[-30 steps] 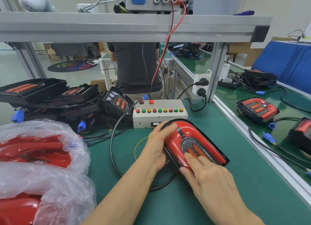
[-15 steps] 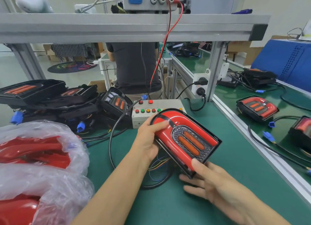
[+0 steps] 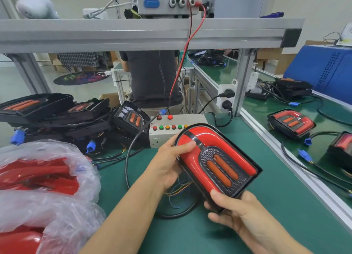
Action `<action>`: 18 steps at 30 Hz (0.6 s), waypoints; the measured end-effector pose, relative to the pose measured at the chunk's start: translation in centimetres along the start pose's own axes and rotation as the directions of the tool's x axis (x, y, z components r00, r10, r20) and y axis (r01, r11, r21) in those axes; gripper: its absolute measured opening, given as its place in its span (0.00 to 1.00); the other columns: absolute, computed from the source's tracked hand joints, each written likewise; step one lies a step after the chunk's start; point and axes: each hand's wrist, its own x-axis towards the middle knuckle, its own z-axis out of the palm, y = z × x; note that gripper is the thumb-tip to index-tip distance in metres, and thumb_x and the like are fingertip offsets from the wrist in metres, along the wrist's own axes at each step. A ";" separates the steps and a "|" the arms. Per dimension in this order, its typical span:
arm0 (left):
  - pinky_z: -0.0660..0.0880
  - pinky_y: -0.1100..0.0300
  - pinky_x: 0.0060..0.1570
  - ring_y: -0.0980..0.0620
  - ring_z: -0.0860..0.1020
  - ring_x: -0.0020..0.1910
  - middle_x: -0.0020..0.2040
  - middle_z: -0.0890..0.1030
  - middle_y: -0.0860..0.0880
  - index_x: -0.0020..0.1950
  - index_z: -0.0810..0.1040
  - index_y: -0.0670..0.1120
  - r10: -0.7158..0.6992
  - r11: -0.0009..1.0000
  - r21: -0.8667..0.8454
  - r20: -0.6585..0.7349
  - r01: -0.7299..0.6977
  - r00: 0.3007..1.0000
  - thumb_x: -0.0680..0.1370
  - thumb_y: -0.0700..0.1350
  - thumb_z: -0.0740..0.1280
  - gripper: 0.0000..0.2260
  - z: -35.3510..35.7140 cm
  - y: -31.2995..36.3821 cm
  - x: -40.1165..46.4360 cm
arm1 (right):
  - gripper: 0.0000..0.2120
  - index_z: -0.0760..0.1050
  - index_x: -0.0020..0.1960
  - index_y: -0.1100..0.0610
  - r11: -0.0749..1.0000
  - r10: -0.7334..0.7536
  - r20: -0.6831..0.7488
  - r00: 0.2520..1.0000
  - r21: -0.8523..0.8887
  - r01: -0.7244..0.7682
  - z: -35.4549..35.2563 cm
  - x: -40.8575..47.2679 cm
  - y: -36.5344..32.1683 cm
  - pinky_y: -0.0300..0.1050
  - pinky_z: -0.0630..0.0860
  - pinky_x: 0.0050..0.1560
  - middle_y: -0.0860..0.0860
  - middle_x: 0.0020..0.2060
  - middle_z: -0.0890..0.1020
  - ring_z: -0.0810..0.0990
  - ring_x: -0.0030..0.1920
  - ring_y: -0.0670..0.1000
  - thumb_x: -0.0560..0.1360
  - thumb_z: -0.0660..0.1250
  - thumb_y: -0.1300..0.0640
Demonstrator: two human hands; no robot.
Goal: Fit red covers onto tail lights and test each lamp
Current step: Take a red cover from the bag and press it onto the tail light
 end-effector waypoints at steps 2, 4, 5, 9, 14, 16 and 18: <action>0.80 0.55 0.38 0.48 0.83 0.44 0.50 0.84 0.44 0.59 0.79 0.45 0.017 1.000 0.001 -0.006 -0.017 1.000 0.65 0.38 0.73 0.22 0.1 0.0 0.1 | 0.28 0.80 0.56 0.61 1.000 -0.014 0.000 1.000 -0.020 0.014 0.0 -0.1 0.1 0.42 0.80 0.31 0.57 0.44 0.86 0.84 0.38 0.54 0.55 0.78 0.59; 0.80 0.56 0.36 0.48 0.83 0.42 0.47 0.85 0.44 0.56 0.80 0.45 0.031 1.000 0.003 -0.026 -0.031 0.999 0.67 0.36 0.73 0.18 0.3 -0.1 0.2 | 0.27 0.81 0.53 0.63 0.999 -0.020 -0.014 1.000 -0.026 0.020 0.1 0.0 0.4 0.42 0.79 0.30 0.58 0.42 0.85 0.84 0.36 0.54 0.54 0.78 0.60; 0.80 0.56 0.36 0.48 0.83 0.40 0.46 0.85 0.45 0.55 0.81 0.45 0.028 1.000 0.004 -0.039 -0.028 0.999 0.68 0.34 0.72 0.17 0.4 -0.2 0.2 | 0.27 0.81 0.52 0.63 0.999 -0.021 -0.022 1.000 -0.025 0.020 0.1 0.0 0.5 0.42 0.79 0.29 0.58 0.41 0.85 0.84 0.35 0.54 0.54 0.78 0.60; 0.80 0.55 0.36 0.48 0.83 0.41 0.49 0.84 0.44 0.58 0.79 0.46 0.018 1.000 -0.010 0.001 -0.018 1.000 0.68 0.35 0.72 0.20 0.4 -0.5 -0.3 | 0.28 0.80 0.54 0.62 0.999 -0.015 -0.025 1.000 -0.039 0.014 -0.2 -0.1 0.8 0.43 0.80 0.32 0.57 0.41 0.85 0.84 0.36 0.54 0.54 0.78 0.60; 0.81 0.54 0.41 0.50 0.83 0.41 0.46 0.85 0.46 0.55 0.80 0.46 0.027 0.995 -0.101 0.019 -0.025 0.999 0.72 0.45 0.70 0.12 0.6 -0.2 -0.3 | 0.29 0.80 0.56 0.60 0.999 -0.010 0.025 1.000 -0.050 0.012 -1.2 -0.1 0.2 0.46 0.82 0.39 0.60 0.48 0.85 0.85 0.43 0.55 0.55 0.79 0.60; 0.81 0.54 0.41 0.50 0.83 0.38 0.43 0.85 0.46 0.51 0.80 0.44 -0.013 0.995 -0.097 -0.094 0.004 0.995 0.75 0.45 0.69 0.07 1.0 -0.3 -0.1 | 0.28 0.81 0.55 0.60 0.998 -0.012 0.041 0.999 -0.057 0.015 -1.2 0.0 0.2 0.46 0.82 0.38 0.60 0.49 0.85 0.85 0.43 0.55 0.55 0.79 0.59; 0.80 0.55 0.39 0.50 0.83 0.37 0.41 0.85 0.46 0.48 0.80 0.44 -0.004 0.999 -0.053 -0.153 -0.004 0.988 0.76 0.44 0.68 0.05 1.4 -0.4 0.3 | 0.29 0.80 0.55 0.62 0.998 -0.034 0.024 0.999 -0.051 0.035 -0.9 -0.1 0.4 0.45 0.81 0.37 0.61 0.46 0.85 0.85 0.40 0.55 0.55 0.79 0.59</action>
